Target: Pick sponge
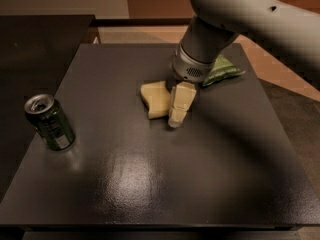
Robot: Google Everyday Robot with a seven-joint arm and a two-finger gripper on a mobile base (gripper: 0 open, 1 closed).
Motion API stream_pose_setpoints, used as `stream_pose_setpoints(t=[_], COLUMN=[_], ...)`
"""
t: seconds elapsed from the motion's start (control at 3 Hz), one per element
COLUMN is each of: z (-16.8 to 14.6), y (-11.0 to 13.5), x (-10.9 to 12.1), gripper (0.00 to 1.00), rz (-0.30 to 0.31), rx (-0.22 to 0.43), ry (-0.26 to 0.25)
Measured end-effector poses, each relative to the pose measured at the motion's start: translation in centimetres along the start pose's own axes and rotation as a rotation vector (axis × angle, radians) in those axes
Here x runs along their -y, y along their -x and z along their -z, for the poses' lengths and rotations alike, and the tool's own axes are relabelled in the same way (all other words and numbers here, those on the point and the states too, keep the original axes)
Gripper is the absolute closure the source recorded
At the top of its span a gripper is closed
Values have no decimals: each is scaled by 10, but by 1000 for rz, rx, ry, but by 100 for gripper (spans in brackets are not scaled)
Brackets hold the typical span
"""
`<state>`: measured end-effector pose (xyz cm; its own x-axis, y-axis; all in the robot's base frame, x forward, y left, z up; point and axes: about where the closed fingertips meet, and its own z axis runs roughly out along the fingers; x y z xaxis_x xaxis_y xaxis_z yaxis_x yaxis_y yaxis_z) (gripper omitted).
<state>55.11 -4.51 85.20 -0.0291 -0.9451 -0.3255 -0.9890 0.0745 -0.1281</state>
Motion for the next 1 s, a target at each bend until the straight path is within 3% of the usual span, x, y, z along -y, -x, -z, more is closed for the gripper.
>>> stream_pose_setpoints(t=[0.33,0.67,1.0], z=[-8,-15,-18], y=[3,7,8], x=[6,10,10], gripper=[0,8,26], rz=[3,8,10], rx=[-5,-10,-13], ry=[9,16,29])
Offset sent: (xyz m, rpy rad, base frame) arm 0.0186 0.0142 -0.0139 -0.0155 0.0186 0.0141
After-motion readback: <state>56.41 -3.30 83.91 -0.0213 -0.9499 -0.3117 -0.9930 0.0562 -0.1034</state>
